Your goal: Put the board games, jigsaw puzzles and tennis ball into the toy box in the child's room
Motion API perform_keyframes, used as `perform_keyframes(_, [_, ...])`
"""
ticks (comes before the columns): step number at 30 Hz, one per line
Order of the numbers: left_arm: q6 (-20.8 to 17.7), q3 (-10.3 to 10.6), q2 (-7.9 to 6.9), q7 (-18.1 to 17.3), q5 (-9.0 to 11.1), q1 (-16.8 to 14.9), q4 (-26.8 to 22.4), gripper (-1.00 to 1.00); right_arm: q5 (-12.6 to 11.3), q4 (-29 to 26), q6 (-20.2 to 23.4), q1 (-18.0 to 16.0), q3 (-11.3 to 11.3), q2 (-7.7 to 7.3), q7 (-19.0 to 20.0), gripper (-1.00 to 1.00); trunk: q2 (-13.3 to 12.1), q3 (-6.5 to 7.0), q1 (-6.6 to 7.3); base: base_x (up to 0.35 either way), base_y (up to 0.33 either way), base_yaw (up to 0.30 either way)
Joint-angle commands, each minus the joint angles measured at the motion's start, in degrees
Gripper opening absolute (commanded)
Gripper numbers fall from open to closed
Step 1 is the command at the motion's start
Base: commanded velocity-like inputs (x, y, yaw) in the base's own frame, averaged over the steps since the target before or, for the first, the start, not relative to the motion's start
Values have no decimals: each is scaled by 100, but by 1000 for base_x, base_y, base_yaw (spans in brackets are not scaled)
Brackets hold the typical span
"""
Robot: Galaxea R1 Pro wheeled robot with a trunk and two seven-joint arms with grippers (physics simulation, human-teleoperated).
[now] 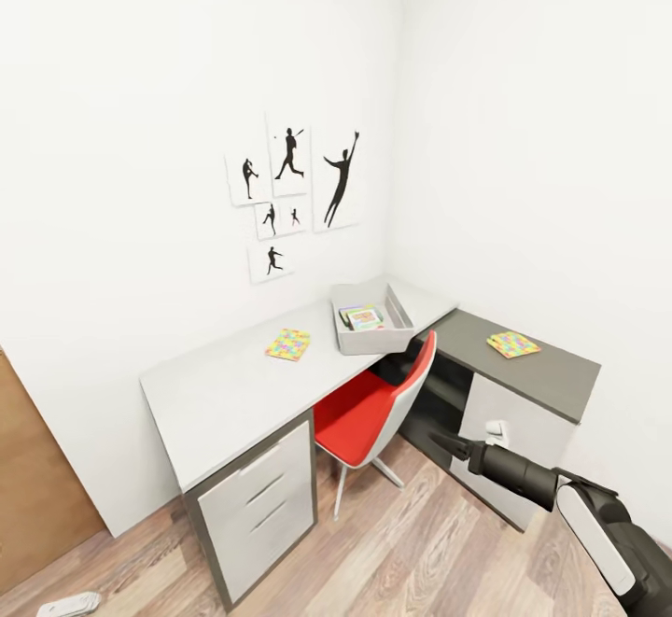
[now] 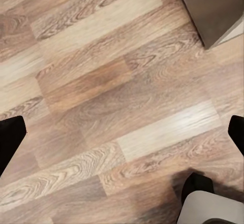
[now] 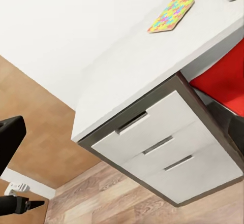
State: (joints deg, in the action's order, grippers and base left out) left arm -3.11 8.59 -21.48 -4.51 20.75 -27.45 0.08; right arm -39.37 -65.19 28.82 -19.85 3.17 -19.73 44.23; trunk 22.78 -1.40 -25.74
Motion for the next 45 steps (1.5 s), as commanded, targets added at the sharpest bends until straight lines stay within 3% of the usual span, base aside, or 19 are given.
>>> perform_keyframes(1, [-19,47,-2,-23,59,-6,1,100,-57,0,42,-7,8,-4,-10,100,14,-14,-4,0,190,-9])
perform_keyframes(23, [-14,47,-7,-47,52,-6,1,100,-62,7,45,-2,14,22,-9,100,14,-14,-4,-32,21,-1])
perform_keyframes(28, [-14,20,-95,-122,68,0,1,100,-68,7,45,-1,11,22,-10,100,14,-14,-4,-3,0,0])
perform_keyframes(30, [-14,-72,-222,-283,127,1,1,100,-69,7,45,-1,9,20,-7,100,14,-14,-4,0,0,0])
perform_keyframes(32, [-14,-224,-445,-692,287,10,1,100,-70,7,45,-3,9,19,-5,100,14,-14,-4,0,0,0])
perform_keyframes(33, [-14,-318,-623,-1126,437,27,1,100,-70,7,45,-4,8,17,-4,100,14,-14,-4,0,0,0])
perform_keyframes(35, [-14,-386,-797,-1672,597,63,1,100,-71,7,45,-4,8,15,-3,100,14,-14,-4,0,0,0])
perform_keyframes(36, [-13,-435,-959,-2293,761,114,1,100,-71,7,48,-3,8,15,-2,100,14,-14,-4,0,0,0])
perform_keyframes(37, [-8,-453,-1039,-2618,842,144,1,100,-71,7,49,-4,8,14,-1,100,14,-14,-4,0,0,0])
perform_keyframes(38, [32,-479,-1204,-3265,999,203,1,100,-71,7,51,-4,8,14,2,100,14,-14,-4,0,0,0])
perform_keyframes(40, [130,-495,-1390,-3893,1141,251,1,100,-71,7,52,-3,8,14,4,100,14,-14,-4,0,0,0])
perform_keyframes(41, [254,-506,-1594,-4493,1277,282,1,100,-71,7,53,-4,8,13,5,100,14,-14,-4,0,0,0])
perform_keyframes(44, [422,-523,-2003,-5613,1518,315,-3,100,-75,7,55,-4,8,13,8,100,14,-14,-4,0,0,0])
perform_keyframes(45, [449,-533,-2238,-6211,1614,318,-21,100,-76,7,58,-6,8,13,14,100,14,-14,-4,0,0,0])
